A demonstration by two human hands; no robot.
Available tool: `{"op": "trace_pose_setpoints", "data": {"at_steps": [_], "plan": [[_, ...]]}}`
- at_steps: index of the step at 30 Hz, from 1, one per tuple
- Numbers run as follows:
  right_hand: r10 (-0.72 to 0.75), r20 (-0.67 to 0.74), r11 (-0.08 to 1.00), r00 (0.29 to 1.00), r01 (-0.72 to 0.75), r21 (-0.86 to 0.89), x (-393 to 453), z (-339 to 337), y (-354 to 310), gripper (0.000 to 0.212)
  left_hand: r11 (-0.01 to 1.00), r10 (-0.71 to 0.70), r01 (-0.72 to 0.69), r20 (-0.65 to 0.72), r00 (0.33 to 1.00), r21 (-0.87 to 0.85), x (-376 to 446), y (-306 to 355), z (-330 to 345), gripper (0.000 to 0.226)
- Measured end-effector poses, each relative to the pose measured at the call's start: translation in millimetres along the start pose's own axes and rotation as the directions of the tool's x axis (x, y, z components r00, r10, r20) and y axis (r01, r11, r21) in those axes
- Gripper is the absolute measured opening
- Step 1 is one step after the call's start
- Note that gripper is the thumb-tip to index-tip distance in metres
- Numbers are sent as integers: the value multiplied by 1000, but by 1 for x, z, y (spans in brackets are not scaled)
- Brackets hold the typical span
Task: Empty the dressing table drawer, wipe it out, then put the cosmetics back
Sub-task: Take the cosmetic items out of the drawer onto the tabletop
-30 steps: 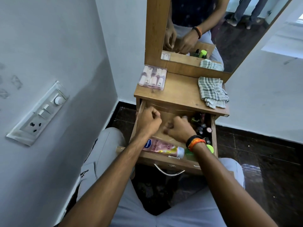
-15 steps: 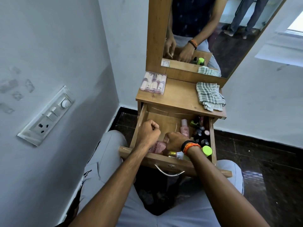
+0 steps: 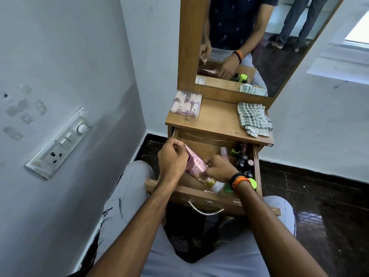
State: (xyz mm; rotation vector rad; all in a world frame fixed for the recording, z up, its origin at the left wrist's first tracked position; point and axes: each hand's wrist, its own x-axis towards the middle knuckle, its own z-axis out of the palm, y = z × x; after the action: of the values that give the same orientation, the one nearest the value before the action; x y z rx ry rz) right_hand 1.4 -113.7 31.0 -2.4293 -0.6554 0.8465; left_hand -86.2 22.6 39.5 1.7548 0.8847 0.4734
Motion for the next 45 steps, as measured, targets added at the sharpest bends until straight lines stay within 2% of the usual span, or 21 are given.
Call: {"op": "trace_pose_setpoints", "data": {"at_steps": [2,4,7,10,16,23,32,45], "plan": [[-17,-67,997,998,23,80,-4,-8,-4,24,998,10,-15,-79,997,-65,0,5,-2,13],[-30,-167,968,985,70,242,-7,-15,-11,28,993,-9,-2,-97,995,-120,4,7,-5,13],[-26,-318,864,948,181,470,-3,-26,-26,29,996,-21,24,42,999,-87,14,5,-6,13],[-23,-424,790,905,276,548,12,-36,-43,33,997,10,2,159,987,-74,23,6,-6,22],[-31,-566,777,824,376,505,37,-39,-81,50,986,114,-90,173,978,-142,53,30,-18,31],[-76,-629,813,773,414,410,64,-42,-115,52,980,165,-148,126,978,-133,96,49,-43,26],[-86,-634,862,769,376,339,81,-32,-127,56,987,152,-145,131,980,-62,113,44,-47,29],[-87,-648,886,757,356,296,83,-31,-126,60,987,152,-144,129,980,-70,109,45,-44,37]]}}
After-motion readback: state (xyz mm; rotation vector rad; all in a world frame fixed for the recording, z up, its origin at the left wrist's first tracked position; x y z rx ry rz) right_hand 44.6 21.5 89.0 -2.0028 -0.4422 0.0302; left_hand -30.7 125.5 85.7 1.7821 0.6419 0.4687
